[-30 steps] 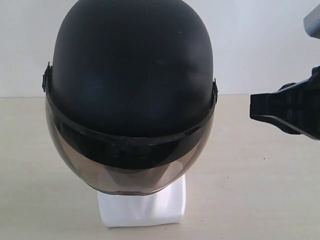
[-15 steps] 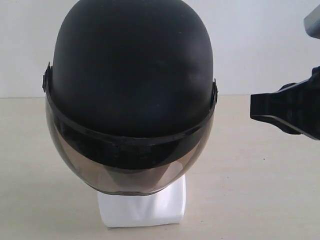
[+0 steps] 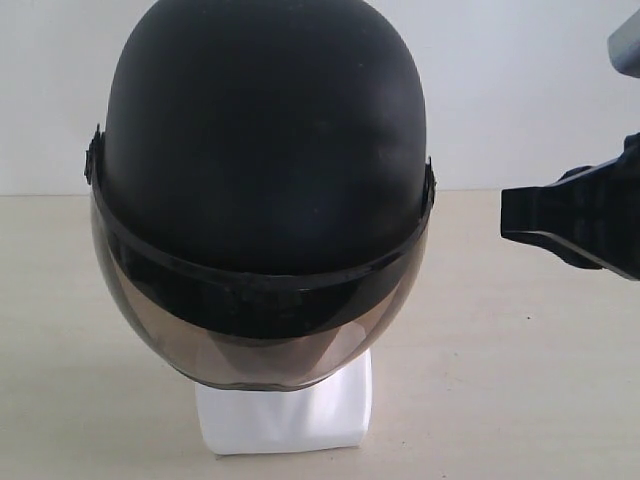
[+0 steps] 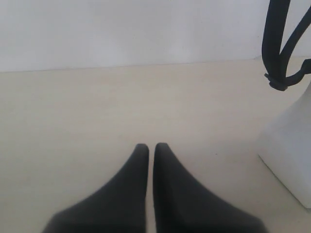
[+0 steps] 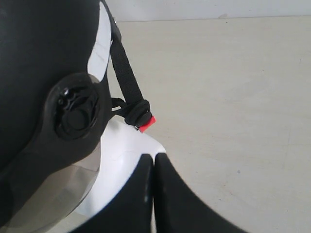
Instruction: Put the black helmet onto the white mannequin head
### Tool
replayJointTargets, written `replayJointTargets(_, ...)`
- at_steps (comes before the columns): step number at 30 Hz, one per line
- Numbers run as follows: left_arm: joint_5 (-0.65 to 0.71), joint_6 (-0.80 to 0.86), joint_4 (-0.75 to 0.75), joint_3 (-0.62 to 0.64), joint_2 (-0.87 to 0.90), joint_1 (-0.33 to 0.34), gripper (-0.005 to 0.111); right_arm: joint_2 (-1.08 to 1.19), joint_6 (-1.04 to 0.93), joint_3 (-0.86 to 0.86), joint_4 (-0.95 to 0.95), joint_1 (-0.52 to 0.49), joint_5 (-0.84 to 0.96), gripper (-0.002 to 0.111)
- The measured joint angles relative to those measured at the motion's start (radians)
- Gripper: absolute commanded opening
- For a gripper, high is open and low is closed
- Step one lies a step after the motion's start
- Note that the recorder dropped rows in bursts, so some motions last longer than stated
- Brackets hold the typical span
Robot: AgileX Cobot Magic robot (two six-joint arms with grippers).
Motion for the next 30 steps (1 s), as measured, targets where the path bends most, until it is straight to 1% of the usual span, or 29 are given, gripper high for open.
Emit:
replayJointTargets(17,0.002,0.002,0.0,0.0,0.0,0.0,0.004,0.0,-0.002,0.0,-0.003,0.0,0.0,0.0)
replayJointTargets(20,0.002,0.002,0.0,0.0,0.0,0.0,0.004,-0.011,-0.085,0.002,-0.031,-0.004,0.002,0.0)
replayJointTargets(22,0.002,0.002,0.0,0.0,0.0,0.0,0.004,-0.048,-0.139,0.002,-0.052,-0.029,0.013,0.0)
replayJointTargets(25,0.002,0.002,0.0,0.0,0.0,0.0,0.004,-0.151,-0.222,0.002,-0.104,-0.093,0.015,0.0)
replayJointTargets(28,0.002,0.002,0.0,0.0,0.0,0.0,0.004,-0.296,-0.256,0.021,-0.161,-0.187,-0.019,0.0)
replayJointTargets(30,0.002,0.002,0.0,0.0,0.0,0.0,0.004,-0.408,-0.267,0.061,-0.182,-0.258,-0.089,0.0)
